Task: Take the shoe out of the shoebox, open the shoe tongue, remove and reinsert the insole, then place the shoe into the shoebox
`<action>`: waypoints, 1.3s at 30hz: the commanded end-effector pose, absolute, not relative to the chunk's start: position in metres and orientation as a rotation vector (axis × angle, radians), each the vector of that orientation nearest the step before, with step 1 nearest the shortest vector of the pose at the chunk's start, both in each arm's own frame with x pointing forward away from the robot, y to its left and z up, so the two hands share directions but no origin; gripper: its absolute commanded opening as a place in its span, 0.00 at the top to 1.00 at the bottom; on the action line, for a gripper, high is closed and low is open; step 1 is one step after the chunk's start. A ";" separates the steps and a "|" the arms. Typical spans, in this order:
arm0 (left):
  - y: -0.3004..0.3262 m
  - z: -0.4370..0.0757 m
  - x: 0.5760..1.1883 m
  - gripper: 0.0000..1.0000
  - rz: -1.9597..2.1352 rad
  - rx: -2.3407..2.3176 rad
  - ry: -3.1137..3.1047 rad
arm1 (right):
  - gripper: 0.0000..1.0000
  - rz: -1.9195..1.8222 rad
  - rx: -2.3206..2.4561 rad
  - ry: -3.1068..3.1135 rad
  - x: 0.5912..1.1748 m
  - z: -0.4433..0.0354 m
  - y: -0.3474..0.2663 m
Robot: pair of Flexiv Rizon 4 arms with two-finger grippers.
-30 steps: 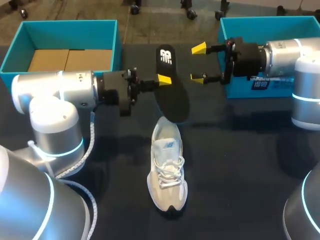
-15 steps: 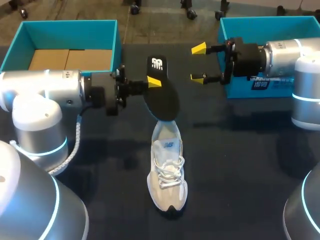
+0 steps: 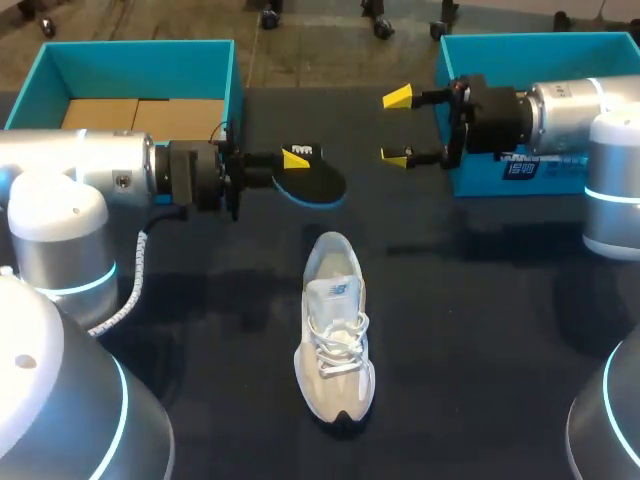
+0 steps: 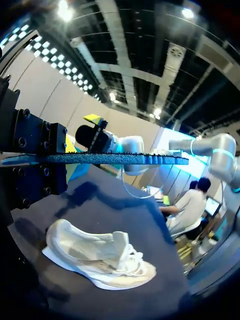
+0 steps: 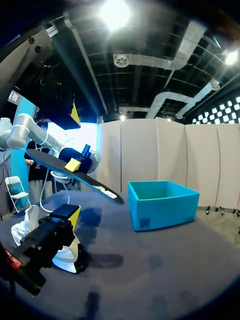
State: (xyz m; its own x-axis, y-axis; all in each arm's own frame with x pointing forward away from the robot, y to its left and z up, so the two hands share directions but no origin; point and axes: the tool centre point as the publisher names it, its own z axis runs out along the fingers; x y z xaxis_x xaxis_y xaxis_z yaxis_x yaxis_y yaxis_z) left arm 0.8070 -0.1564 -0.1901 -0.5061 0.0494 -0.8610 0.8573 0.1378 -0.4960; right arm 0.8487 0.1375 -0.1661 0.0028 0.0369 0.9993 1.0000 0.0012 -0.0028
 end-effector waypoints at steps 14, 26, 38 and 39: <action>-0.159 -0.152 0.817 1.00 -2.167 0.224 2.411 | 0.00 -1.189 -1.238 -1.235 0.848 -0.167 0.138; -0.159 -0.152 0.817 1.00 -2.167 0.224 2.411 | 0.00 -1.189 -1.238 -1.235 0.848 -0.167 0.138; -0.142 -0.143 0.817 1.00 -2.288 -0.316 2.515 | 0.00 -1.189 -1.238 -1.235 0.848 -0.167 0.138; -0.142 -0.142 0.816 1.00 -2.290 -0.397 2.535 | 0.00 -1.189 -1.238 -1.235 0.848 -0.167 0.138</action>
